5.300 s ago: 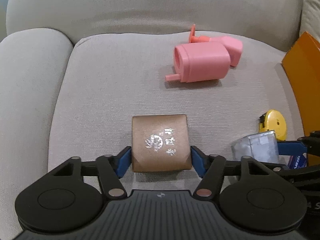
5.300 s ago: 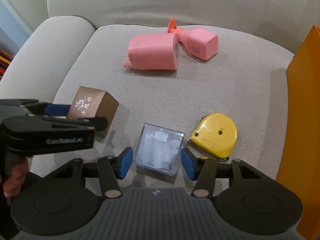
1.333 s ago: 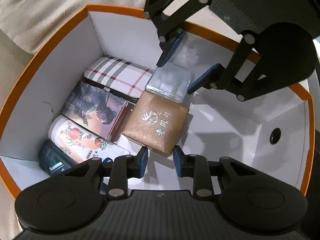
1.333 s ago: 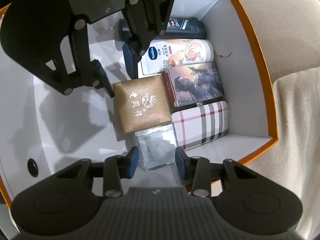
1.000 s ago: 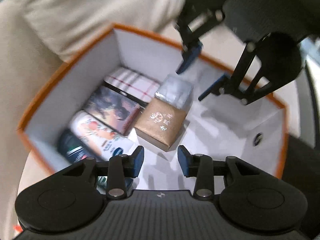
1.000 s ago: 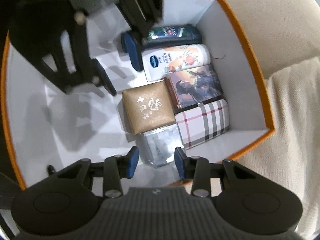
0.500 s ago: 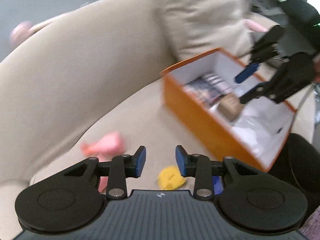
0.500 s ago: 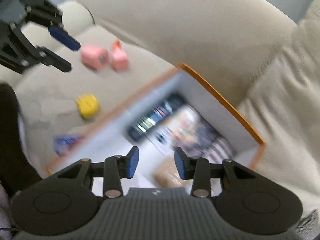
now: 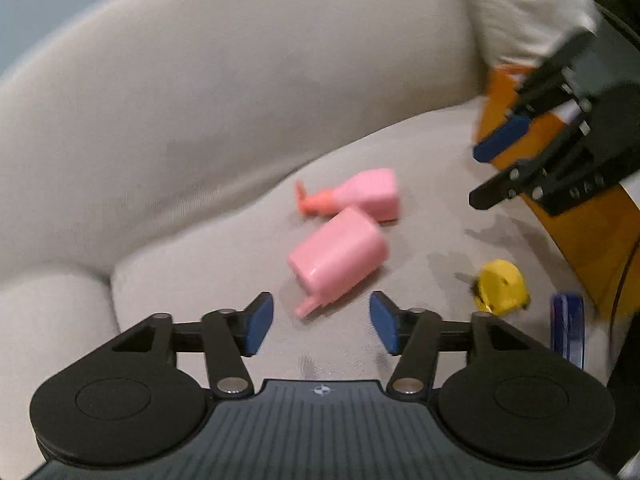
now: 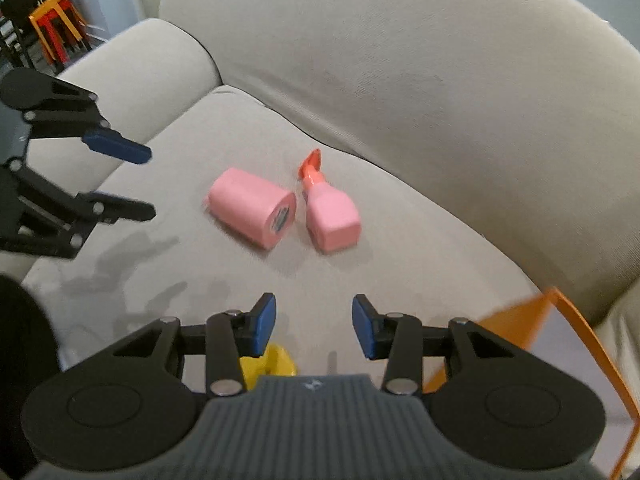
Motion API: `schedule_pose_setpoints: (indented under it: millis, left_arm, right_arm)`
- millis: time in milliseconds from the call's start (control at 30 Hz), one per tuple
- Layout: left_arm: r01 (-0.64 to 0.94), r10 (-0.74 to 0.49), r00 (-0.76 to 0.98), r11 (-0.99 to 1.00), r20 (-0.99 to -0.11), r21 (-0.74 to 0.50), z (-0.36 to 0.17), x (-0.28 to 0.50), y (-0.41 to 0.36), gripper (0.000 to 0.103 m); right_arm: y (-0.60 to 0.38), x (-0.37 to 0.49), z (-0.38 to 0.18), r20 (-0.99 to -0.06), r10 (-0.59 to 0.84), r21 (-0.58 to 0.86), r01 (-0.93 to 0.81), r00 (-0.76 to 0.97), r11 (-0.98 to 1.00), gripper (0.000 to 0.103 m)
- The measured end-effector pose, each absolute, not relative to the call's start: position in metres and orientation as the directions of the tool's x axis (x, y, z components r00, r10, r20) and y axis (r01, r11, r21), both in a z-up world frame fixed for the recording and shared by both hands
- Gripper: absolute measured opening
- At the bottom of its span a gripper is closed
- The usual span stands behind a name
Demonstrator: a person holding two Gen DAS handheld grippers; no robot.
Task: Organize rigid objects
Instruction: 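Grasp the pink cup with the left gripper while the right grasps the pink pump bottle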
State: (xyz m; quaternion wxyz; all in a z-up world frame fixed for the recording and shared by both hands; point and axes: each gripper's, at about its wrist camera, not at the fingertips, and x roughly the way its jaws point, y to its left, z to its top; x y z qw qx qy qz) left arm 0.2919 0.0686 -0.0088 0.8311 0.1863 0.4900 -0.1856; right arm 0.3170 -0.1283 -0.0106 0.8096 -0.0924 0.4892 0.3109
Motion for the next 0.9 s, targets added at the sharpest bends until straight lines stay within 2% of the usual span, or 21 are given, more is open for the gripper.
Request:
schedule_pose_setpoints:
  millis: [100,200,233,367,467,600,800,867,900]
  left_arm:
    - [0.312,-0.197,0.414,0.948,-0.889,-0.064,-0.025,0.312,0.093,0.068]
    - [0.160,-0.249,0.411,0.967,-0.877,-0.200,-0.036,0.320,0.111,0.069]
    - [0.117,-0.258,0.409,0.966,-0.875,-0.230,-0.039,0.321,0.115,0.069]
    - [-0.118,-0.302,0.410,0.918,-0.861,-0.379,-0.051,0.320,0.132,0.075]
    - [-0.308,-0.341,0.411,0.821,-0.846,-0.481,-0.066,0.316,0.145,0.076]
    - [-0.484,-0.374,0.443,0.665,-0.815,-0.568,-0.082,0.306,0.148,0.079]
    - [-0.585,-0.384,0.463,0.545,-0.799,-0.601,-0.096,0.308,0.139,0.079]
    - [-0.588,-0.369,0.470,0.547,-0.802,-0.596,-0.097,0.309,0.137,0.082]
    - [-0.589,-0.359,0.471,0.552,-0.806,-0.590,-0.098,0.314,0.136,0.082]
  right_arm:
    - [-0.112,0.338,-0.017,-0.847,0.420,0.173,-0.578,0.325,0.797,0.043]
    - [-0.097,0.351,-0.024,-0.843,0.429,0.176,-0.587,0.324,0.790,0.033]
    - [-0.092,0.355,-0.025,-0.841,0.425,0.169,-0.585,0.334,0.793,0.034]
    - [-0.077,0.371,-0.028,-0.821,0.447,0.195,-0.563,0.354,0.803,0.034]
    - [-0.064,0.376,-0.033,-0.830,0.414,0.151,-0.564,0.373,0.812,0.034]
    - [-0.059,0.382,-0.041,-0.845,0.377,0.113,-0.561,0.380,0.820,0.034]
    - [-0.060,0.388,-0.051,-0.857,0.349,0.089,-0.557,0.379,0.826,0.033]
    - [-0.058,0.385,-0.052,-0.855,0.355,0.083,-0.577,0.377,0.812,0.032]
    - [-0.054,0.384,-0.053,-0.854,0.362,0.079,-0.595,0.374,0.800,0.027]
